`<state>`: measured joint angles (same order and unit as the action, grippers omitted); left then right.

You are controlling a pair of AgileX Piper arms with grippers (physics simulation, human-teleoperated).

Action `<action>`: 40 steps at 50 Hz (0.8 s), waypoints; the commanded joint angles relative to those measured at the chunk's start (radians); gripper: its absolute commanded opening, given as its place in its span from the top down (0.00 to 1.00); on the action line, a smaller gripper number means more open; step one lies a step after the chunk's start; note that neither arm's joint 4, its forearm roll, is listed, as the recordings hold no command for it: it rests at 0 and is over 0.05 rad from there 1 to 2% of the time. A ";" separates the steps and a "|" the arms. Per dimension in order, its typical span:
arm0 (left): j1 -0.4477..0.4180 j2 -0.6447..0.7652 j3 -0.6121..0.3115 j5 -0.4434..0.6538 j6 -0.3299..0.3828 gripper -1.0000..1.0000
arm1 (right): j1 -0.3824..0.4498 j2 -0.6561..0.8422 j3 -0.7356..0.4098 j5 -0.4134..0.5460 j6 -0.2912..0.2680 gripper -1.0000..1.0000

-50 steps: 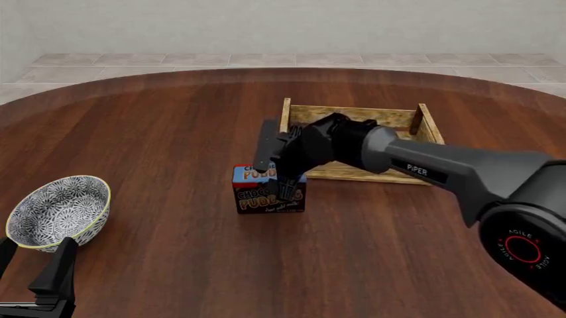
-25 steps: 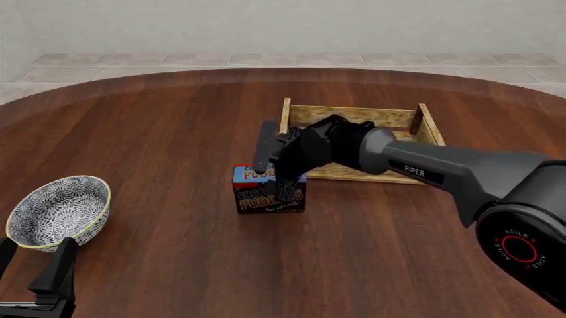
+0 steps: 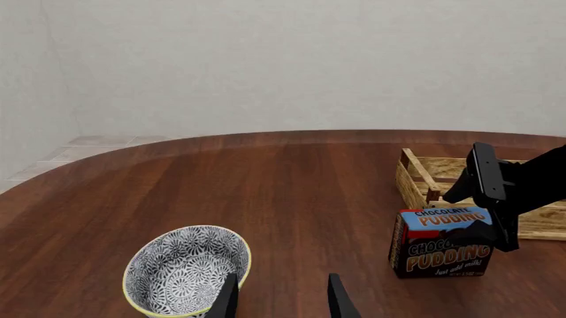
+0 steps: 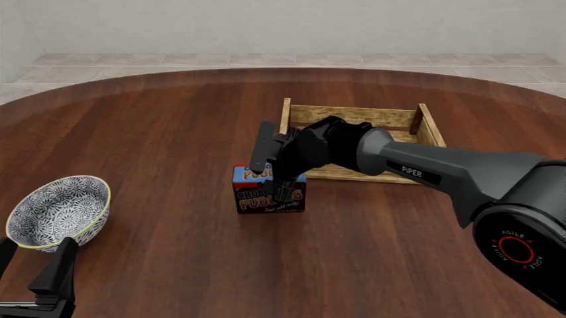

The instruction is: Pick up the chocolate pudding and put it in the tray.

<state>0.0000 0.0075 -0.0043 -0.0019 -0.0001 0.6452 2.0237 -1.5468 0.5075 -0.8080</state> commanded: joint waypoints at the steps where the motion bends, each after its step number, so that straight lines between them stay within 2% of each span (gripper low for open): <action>1: 0.000 0.000 0.000 0.000 0.000 0.00 | -0.001 0.005 -0.003 -0.004 0.004 0.00; 40: 0.000 0.000 0.000 0.000 0.000 0.00 | 0.002 0.032 -0.005 -0.018 0.030 0.00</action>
<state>0.0000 0.0075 -0.0043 -0.0019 -0.0001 0.6473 2.0445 -1.5567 0.4917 -0.7820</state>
